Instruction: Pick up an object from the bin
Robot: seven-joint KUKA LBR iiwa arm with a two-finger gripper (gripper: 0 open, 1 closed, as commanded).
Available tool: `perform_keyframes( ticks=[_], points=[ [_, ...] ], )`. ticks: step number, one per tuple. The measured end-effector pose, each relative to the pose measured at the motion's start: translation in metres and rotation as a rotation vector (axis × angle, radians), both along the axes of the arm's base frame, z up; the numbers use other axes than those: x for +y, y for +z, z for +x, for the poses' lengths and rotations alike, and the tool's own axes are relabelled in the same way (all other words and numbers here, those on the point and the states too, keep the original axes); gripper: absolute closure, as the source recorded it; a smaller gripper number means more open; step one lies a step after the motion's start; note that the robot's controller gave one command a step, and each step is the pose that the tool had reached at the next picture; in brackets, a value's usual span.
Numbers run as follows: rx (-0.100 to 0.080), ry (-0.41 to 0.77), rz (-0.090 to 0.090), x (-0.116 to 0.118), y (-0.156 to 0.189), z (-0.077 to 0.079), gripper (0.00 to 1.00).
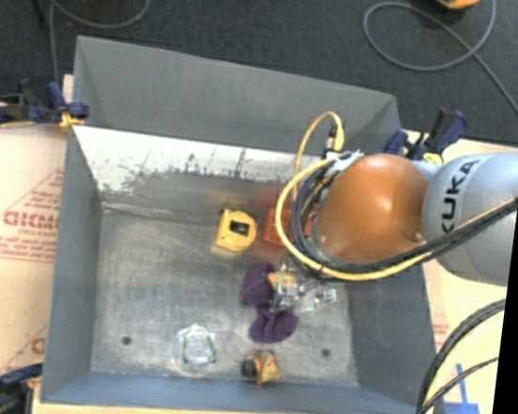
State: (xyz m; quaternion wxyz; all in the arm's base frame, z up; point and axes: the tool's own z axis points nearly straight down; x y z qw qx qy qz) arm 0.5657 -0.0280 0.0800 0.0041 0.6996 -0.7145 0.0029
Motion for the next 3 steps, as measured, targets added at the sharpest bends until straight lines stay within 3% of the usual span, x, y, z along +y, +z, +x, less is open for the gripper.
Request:
perform_keyframes(
  ticks=[1,2,3],
  points=[
    [0.008,0.061,0.011,-0.010,0.000,0.012,1.00],
    [-0.012,0.110,0.018,-0.048,0.001,0.032,1.00],
    [-0.012,0.110,0.018,-0.048,0.001,0.032,1.00]
  ],
)
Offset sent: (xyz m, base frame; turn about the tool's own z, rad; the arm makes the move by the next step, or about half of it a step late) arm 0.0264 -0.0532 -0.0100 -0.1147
